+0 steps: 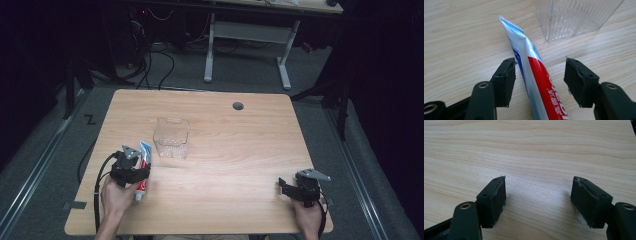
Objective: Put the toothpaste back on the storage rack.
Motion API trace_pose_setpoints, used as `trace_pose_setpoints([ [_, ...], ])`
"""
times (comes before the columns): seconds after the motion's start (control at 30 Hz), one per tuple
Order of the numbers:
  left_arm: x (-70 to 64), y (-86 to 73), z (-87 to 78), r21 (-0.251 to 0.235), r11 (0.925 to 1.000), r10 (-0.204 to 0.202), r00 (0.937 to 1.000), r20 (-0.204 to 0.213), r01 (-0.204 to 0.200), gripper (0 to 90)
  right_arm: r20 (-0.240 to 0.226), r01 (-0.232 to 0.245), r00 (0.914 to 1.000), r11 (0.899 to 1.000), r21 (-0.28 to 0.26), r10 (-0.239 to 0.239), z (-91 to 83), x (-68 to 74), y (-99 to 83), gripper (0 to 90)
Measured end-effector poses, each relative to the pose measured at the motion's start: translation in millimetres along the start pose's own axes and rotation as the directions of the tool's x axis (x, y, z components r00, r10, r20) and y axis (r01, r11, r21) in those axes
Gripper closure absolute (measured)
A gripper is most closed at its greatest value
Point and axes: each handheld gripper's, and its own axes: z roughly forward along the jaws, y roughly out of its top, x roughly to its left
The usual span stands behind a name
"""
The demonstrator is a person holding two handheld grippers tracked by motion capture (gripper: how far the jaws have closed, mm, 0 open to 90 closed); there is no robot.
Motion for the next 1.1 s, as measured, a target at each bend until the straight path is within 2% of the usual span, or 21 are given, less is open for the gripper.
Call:
trace_pose_setpoints([
  [0.37,2.4,9.1,16.0,0.056,0.9980,-0.029,0.9990,-0.035,0.031,42.8,-0.001,-0.001,1.0000,1.000,0.000,0.001,0.0,-0.1,0.0,28.5],
  [0.53,5.1,10.7,23.9,0.064,0.9962,-0.058,0.9980,-0.024,0.059,43.8,0.000,0.001,1.0000,1.000,0.002,-0.001,-0.1,0.0,0.0,28.5],
  [1.1,4.8,13.4,42.6,0.103,0.9903,-0.092,0.9956,-0.016,0.093,49.5,0.002,0.007,1.0000,1.000,0.001,-0.007,0.1,0.0,0.1,28.5],
])
